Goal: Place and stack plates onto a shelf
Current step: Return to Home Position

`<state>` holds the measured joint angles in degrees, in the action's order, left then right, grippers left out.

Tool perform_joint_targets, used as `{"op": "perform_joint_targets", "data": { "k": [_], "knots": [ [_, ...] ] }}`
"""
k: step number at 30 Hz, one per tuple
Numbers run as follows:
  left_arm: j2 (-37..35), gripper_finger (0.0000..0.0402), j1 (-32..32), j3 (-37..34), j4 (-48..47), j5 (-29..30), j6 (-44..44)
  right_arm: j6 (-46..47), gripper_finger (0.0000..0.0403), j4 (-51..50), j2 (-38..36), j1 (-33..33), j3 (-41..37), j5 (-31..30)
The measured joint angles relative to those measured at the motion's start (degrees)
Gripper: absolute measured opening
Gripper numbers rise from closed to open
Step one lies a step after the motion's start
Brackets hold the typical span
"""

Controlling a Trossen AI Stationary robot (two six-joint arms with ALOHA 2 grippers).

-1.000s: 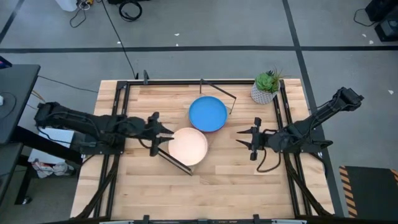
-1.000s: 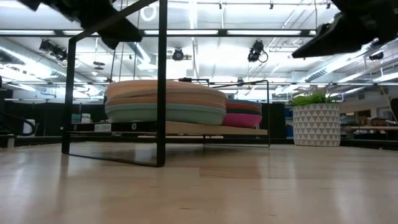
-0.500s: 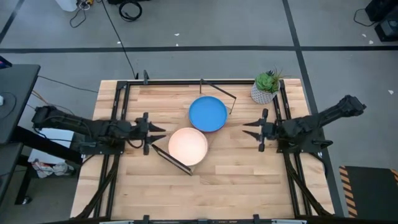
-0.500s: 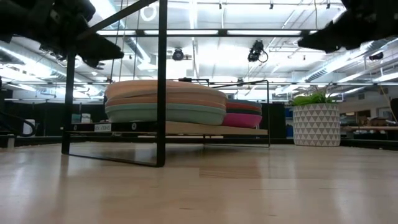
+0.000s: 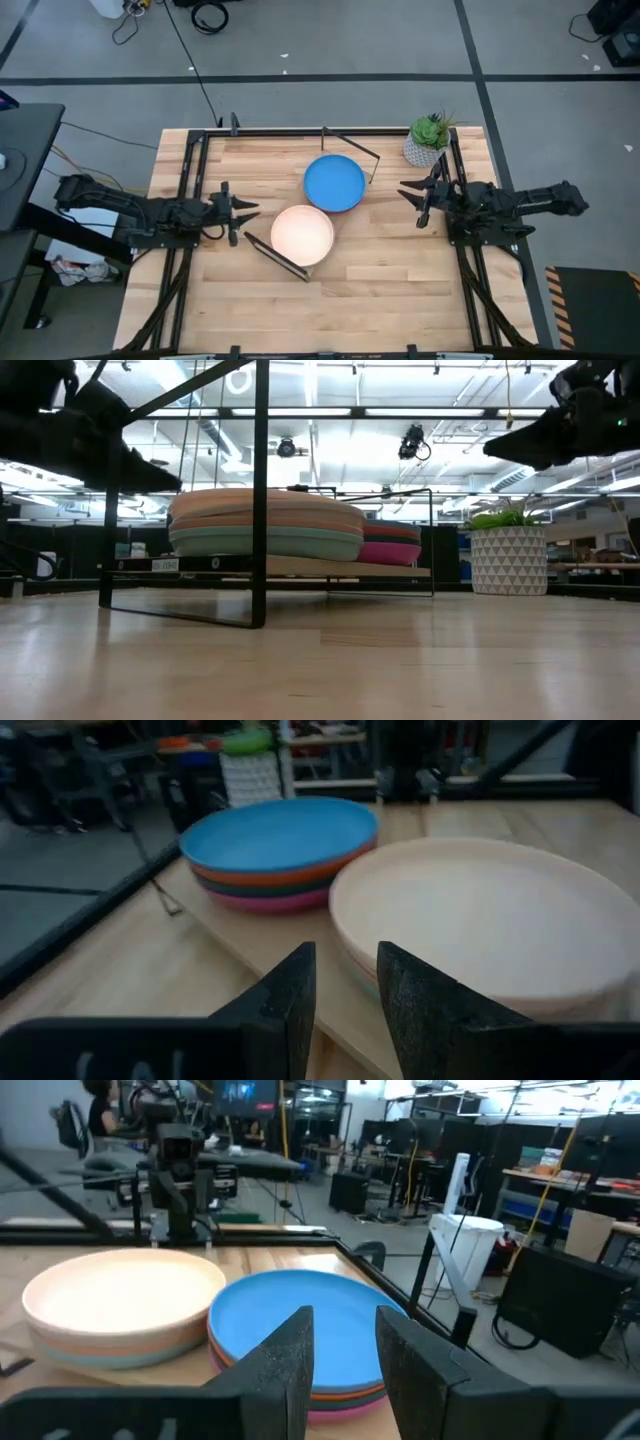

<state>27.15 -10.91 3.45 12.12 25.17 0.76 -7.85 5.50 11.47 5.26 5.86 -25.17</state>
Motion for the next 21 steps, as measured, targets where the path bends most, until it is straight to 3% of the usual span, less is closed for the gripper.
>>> {"op": "perform_joint_targets", "data": {
  "k": [9,15,21],
  "knots": [
    [-4.20,0.0116,-0.35,-2.96,2.48,4.76,0.11,3.41,0.0116,-0.02,-6.51,-3.55,-4.47,2.88],
    [-4.32,0.0116,-0.56,-2.96,4.17,5.53,-0.35,4.76,0.0116,0.89,-8.00,-3.53,-5.52,9.16],
    [-4.30,0.0116,-0.56,-2.98,4.12,5.51,0.19,6.37,0.0116,6.96,-7.98,-3.55,-5.54,4.83]
  ]
}}
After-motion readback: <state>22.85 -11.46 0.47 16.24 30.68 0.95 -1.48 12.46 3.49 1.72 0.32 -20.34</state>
